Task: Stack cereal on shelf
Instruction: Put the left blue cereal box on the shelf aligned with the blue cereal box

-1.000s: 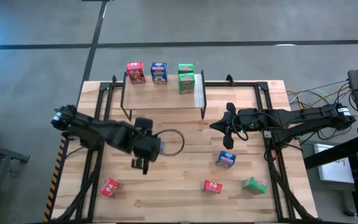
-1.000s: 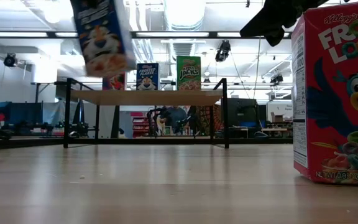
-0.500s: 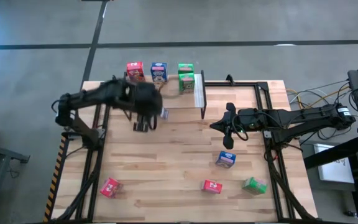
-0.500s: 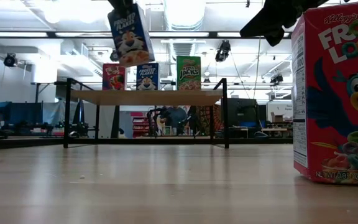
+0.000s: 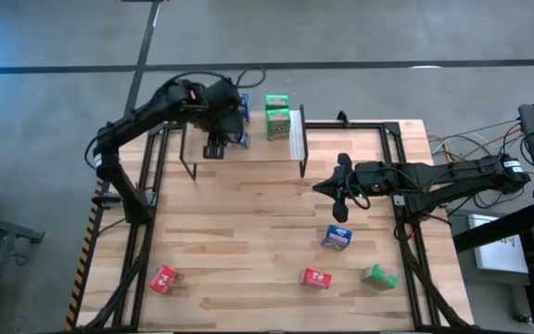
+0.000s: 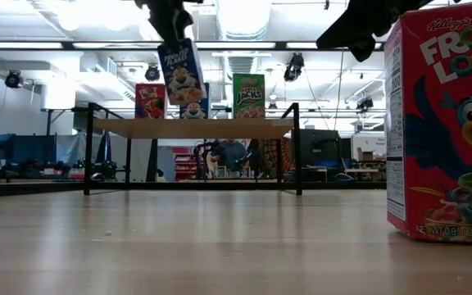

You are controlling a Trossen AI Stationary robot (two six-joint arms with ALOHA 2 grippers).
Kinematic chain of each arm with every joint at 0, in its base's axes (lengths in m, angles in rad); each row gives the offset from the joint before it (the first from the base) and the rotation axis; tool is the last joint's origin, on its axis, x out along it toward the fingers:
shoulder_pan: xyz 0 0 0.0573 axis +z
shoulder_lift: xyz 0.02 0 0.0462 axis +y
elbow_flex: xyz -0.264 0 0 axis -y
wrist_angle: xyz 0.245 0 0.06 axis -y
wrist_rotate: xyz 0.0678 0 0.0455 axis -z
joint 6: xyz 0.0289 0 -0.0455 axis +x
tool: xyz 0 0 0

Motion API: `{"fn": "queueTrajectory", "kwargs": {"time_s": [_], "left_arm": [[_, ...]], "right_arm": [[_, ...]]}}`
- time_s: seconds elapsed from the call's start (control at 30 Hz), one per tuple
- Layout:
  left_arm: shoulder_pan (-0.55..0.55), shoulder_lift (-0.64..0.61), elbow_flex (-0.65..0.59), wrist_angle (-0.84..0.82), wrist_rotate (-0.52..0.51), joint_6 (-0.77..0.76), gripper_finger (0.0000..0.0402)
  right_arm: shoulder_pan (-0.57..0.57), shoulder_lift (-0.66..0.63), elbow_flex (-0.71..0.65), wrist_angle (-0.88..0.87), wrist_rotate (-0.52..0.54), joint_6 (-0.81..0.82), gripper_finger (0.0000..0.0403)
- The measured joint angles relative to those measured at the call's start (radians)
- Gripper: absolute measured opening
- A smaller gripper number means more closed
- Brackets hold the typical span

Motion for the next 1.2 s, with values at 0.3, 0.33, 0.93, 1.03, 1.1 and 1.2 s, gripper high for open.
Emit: {"fn": "queueTrajectory", "kwargs": {"time_s": [0.3,0.33,0.93,1.03,1.1,1.2], "left_arm": [[0.052,0.045,0.002,0.011,0.0,0.008,0.0163],[0.054,0.056,0.002,0.011,0.0,0.01,0.0163],[0.075,0.186,0.105,0.001,-0.003,0.033,0.0162],[0.079,0.195,0.111,-0.015,-0.005,0.021,0.0162],[0.081,0.197,0.111,-0.016,-0.005,0.005,0.0162],[0.083,0.197,0.111,-0.017,-0.007,-0.015,0.0162]], "right_arm": [[0.0,0.0,0.0,-0.003,0.0,0.0,0.0009],[0.0,0.0,0.0,-0.003,0.0,-0.001,0.0009],[0.0,0.0,0.0,-0.043,0.0,0.0,0.0009],[0.0,0.0,0.0,-0.045,0.0,0.0,0.0009],[0.0,0.0,0.0,-0.045,0.0,0.0,0.0009],[0.0,0.0,0.0,-0.045,0.0,-0.001,0.0009]]}}
